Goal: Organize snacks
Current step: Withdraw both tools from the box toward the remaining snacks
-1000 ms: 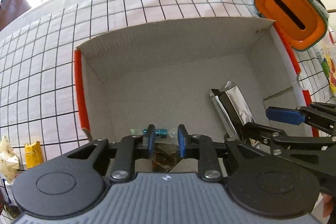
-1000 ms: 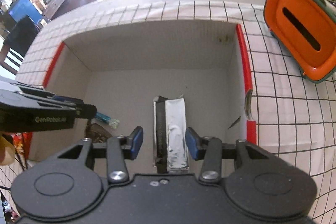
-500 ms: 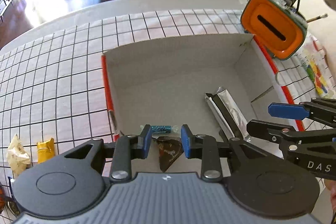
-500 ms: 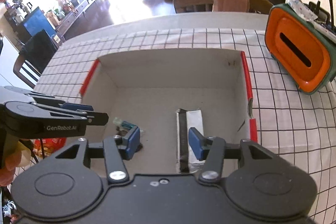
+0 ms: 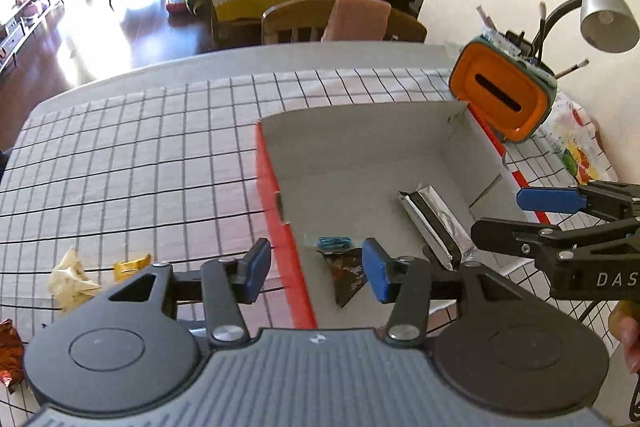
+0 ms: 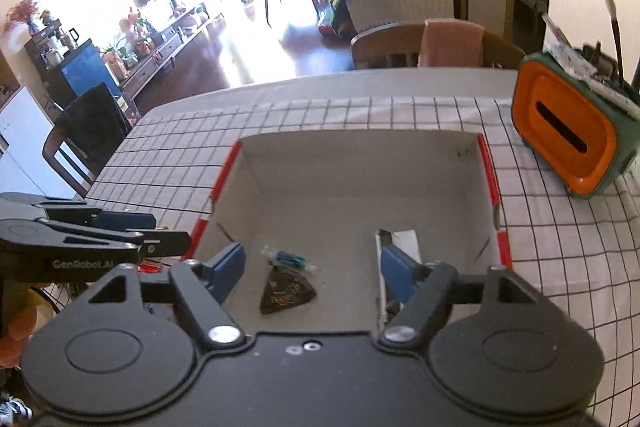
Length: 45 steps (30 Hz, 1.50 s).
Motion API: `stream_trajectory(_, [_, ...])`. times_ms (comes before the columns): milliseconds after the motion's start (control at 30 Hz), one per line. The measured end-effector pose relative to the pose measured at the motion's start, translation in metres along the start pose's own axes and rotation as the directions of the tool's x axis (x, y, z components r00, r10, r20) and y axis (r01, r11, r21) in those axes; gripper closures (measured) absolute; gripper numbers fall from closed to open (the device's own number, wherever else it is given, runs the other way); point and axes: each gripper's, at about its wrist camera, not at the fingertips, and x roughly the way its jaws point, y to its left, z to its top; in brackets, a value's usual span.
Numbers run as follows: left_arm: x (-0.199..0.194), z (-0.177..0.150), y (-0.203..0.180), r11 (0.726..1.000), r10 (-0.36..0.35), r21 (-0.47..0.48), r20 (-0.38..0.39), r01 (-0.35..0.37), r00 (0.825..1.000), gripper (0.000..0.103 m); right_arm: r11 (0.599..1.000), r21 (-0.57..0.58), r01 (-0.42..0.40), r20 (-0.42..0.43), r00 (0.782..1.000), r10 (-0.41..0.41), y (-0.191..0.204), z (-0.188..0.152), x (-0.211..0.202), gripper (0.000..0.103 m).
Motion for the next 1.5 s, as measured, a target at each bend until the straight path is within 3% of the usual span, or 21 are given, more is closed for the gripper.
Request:
stream_trajectory(200, [-0.028,-0.017,0.021,1.000,-0.001,0.006,0.063,0.001,0.998,0.045,1.000,-0.018,-0.025,0.049,0.998,0.026,0.030,-0.007,-0.005,0.016])
stream_trajectory(300, [-0.041,-0.025,0.034,1.000,-0.007,0.005,0.092,0.006,0.996,0.041,0.999,-0.010,-0.038,0.082,0.996,0.039,0.041,-0.011,-0.005,0.002])
stream_trajectory(367, [-0.050,-0.031,0.044,1.000,-0.004,0.003,0.115,0.003,0.993,0.031,0.999,-0.015,-0.045,0.100,0.994,0.046,0.051,-0.014,-0.005,0.002])
stream_trajectory(500, [-0.064,-0.046,0.063,1.000,-0.013,0.016,0.152,0.011,0.988,0.030,0.998,-0.025,-0.058,0.122,0.991,0.061,0.070,-0.019,-0.003,0.000])
stream_trajectory(667, [-0.078,-0.066,0.090,1.000,-0.031,0.013,0.178,0.029,0.984,0.014,0.996,-0.024,-0.081,0.137,0.987,0.083,0.095,-0.025,0.003,0.000])
stream_trajectory(833, [-0.089,-0.084,0.122,0.999,-0.028,-0.017,0.190,0.032,0.981,0.012,0.996,-0.035,-0.087,0.136,0.987,0.091,0.119,-0.031,0.012,0.000])
stream_trajectory(1067, [-0.097,-0.109,0.172,0.999,0.022,-0.031,0.192,-0.016,0.981,0.010,0.995,-0.062,-0.084,0.114,0.989,0.090,0.148,-0.042,0.028,0.000])
stream_trajectory(1500, [-0.083,-0.138,0.279,0.982,0.140,-0.142,0.092,-0.127,0.986,0.010,0.996,-0.037,0.075,0.004,0.997,-0.075,0.176,-0.075,0.093,0.000])
